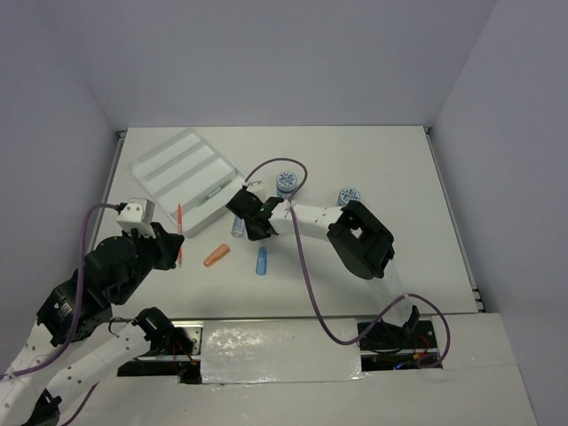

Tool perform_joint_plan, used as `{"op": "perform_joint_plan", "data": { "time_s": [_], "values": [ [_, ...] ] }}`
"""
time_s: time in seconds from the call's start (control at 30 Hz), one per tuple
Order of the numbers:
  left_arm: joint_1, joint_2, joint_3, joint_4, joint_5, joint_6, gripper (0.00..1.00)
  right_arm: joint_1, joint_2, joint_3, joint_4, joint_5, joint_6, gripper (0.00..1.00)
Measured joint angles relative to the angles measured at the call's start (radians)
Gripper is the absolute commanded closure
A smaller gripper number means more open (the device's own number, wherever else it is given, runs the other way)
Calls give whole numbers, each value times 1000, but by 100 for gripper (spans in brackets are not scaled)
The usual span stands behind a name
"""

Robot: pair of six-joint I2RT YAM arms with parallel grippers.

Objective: Sort the stationery into containers
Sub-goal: Close the pen cap on the pen.

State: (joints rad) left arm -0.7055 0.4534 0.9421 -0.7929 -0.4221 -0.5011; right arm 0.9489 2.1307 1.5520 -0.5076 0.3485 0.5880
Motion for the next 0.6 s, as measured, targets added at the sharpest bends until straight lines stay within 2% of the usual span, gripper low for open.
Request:
{"op": "perform_joint_plan", "data": {
  "time_s": [0.03, 0.07, 0.4, 0.53, 0.6],
  "values": [
    [0, 0, 0, 0, 0, 0, 100, 0, -3, -6, 2, 1, 4, 97],
    [0, 0, 0, 0, 0, 0, 100, 0, -6, -10, 4, 2, 7, 99],
    [0, 8, 0, 0, -1, 0, 100, 0, -99, -117, 35, -20, 41, 100],
    [0, 54, -1, 23, 34, -3, 100, -7, -257, -232, 60, -2, 63, 100],
    [0, 63, -26, 84, 82, -7, 100, -13, -402, -303, 101, 29, 84, 100]
  ]
}}
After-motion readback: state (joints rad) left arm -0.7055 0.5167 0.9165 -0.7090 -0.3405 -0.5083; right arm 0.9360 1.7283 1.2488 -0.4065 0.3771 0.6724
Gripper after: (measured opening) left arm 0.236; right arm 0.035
